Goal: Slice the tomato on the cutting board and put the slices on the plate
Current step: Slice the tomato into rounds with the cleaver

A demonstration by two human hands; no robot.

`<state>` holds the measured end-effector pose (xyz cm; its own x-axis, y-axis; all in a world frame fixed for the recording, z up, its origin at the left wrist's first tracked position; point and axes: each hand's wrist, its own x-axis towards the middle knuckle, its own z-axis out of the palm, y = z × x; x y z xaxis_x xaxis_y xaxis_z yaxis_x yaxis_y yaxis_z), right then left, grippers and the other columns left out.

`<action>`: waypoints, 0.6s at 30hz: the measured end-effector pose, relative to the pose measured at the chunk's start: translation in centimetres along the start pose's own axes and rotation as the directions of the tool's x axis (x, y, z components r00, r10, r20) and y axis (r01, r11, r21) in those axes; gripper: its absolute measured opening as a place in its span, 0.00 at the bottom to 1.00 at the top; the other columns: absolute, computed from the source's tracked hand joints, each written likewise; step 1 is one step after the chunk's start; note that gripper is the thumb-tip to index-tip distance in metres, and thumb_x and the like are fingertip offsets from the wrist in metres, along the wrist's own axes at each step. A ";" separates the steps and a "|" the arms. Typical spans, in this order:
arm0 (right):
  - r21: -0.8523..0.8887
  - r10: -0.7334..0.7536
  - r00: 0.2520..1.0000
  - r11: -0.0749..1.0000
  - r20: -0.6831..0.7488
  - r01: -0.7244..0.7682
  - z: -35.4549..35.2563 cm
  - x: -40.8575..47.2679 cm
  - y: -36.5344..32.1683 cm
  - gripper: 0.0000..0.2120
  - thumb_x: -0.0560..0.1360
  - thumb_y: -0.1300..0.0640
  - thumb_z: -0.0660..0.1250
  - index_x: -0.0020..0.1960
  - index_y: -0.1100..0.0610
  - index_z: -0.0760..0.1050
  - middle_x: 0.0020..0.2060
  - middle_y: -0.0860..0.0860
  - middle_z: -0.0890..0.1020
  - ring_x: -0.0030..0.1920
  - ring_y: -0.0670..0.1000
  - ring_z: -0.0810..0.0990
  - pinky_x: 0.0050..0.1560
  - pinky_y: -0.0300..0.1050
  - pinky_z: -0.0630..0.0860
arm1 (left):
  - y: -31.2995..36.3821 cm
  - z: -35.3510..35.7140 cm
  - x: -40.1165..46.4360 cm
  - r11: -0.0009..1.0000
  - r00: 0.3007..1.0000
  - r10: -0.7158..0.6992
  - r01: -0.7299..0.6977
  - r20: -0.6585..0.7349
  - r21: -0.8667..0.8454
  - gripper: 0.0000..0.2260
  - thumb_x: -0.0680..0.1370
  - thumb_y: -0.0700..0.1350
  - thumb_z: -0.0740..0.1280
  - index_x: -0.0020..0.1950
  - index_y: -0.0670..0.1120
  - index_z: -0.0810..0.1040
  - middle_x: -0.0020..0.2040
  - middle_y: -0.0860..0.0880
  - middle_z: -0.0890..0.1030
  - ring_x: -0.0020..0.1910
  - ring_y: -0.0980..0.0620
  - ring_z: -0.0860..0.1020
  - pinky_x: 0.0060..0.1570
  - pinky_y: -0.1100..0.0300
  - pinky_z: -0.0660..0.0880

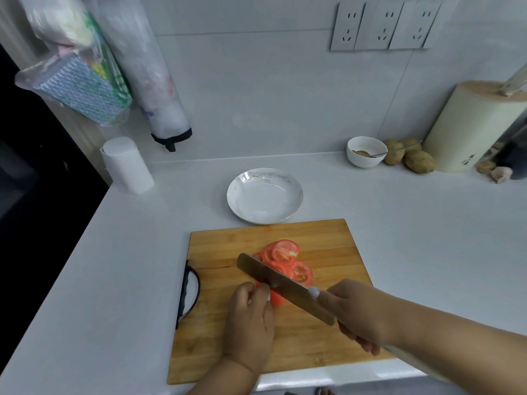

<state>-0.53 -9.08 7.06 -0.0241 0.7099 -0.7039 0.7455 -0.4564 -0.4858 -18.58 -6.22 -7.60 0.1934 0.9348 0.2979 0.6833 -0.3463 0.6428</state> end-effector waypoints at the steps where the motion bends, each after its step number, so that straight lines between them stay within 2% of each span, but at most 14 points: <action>1: -0.003 0.001 1.000 1.000 0.000 -0.001 0.0 0.1 -0.1 0.29 0.78 0.34 0.50 0.44 0.58 0.72 0.29 0.52 0.75 0.24 0.50 0.73 0.31 0.41 0.76 | 0.0 0.0 0.0 1.000 1.000 0.001 -0.001 0.003 -0.001 0.13 0.77 0.49 0.56 0.52 0.48 0.77 0.46 0.46 0.75 0.42 0.50 0.75 0.37 0.58 0.76; 5: -0.019 -0.013 1.000 1.000 0.007 0.014 0.2 0.9 -0.9 0.31 0.77 0.33 0.49 0.49 0.60 0.74 0.30 0.54 0.76 0.25 0.49 0.74 0.34 0.41 0.76 | -0.2 0.2 0.0 1.000 1.000 0.003 -0.003 0.001 0.003 0.08 0.76 0.43 0.62 0.52 0.47 0.78 0.47 0.45 0.76 0.43 0.49 0.76 0.40 0.58 0.76; 7: -0.027 -0.027 1.000 0.999 0.001 0.027 0.3 1.5 -1.4 0.32 0.78 0.33 0.49 0.51 0.61 0.75 0.31 0.55 0.77 0.25 0.50 0.74 0.33 0.41 0.76 | -0.2 0.1 0.0 1.000 1.000 0.007 -0.007 0.010 -0.008 0.09 0.76 0.46 0.59 0.52 0.47 0.77 0.47 0.45 0.76 0.44 0.49 0.76 0.40 0.57 0.76; 12: -0.030 -0.036 0.999 0.999 0.004 0.037 0.4 2.3 -2.2 0.31 0.78 0.34 0.48 0.44 0.60 0.73 0.31 0.56 0.76 0.24 0.49 0.73 0.30 0.40 0.75 | -0.2 0.1 0.0 1.000 1.000 0.001 -0.001 0.002 -0.017 0.13 0.76 0.48 0.56 0.52 0.46 0.77 0.47 0.45 0.76 0.43 0.49 0.76 0.40 0.55 0.77; 18: 0.008 0.020 0.999 1.000 0.027 -0.021 0.1 1.4 -0.8 0.32 0.78 0.34 0.49 0.54 0.61 0.74 0.30 0.53 0.75 0.24 0.48 0.72 0.33 0.41 0.76 | -0.1 0.1 0.0 0.999 1.000 -0.016 0.017 0.008 -0.040 0.12 0.77 0.49 0.56 0.53 0.48 0.76 0.47 0.46 0.76 0.43 0.49 0.76 0.39 0.57 0.77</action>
<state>-1.27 -7.79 6.42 -0.0269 0.6857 -0.7273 0.7402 -0.4754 -0.4756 -18.55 -6.18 -7.69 0.1876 0.9409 0.2820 0.6579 -0.3336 0.6752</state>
